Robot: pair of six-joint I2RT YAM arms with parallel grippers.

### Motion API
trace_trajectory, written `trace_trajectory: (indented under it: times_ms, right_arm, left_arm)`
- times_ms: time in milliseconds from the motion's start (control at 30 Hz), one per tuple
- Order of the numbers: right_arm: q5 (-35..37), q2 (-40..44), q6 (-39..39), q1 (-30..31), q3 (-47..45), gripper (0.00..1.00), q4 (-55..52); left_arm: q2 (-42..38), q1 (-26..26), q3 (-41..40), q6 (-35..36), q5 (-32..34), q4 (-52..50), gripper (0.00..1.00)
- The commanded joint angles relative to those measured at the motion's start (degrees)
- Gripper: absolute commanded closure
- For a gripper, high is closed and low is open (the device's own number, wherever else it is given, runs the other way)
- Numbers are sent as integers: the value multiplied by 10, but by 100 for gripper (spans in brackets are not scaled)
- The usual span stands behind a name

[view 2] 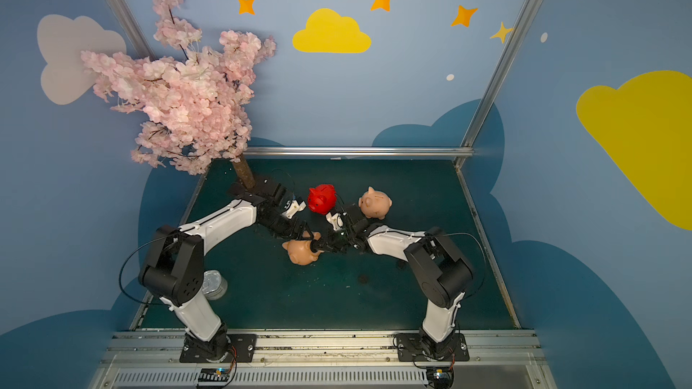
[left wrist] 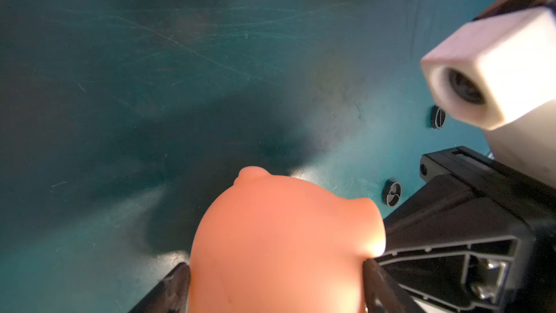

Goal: Close piggy banks
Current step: Hold the piggy bank at the center of the board.

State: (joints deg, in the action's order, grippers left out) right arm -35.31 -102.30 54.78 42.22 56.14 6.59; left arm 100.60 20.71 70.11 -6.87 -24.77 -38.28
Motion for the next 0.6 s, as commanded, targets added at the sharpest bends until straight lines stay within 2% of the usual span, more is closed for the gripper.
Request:
trace_trajectory:
  times_ms: [0, 567]
  right_arm:
    - [-18, -11, 10, 13, 7, 100, -22]
    - [-20, -2, 19, 10, 10, 100, -36]
  left_arm:
    - [26, 15, -16, 1, 29, -34, 15]
    - [28, 25, -7, 0, 42, -41, 14]
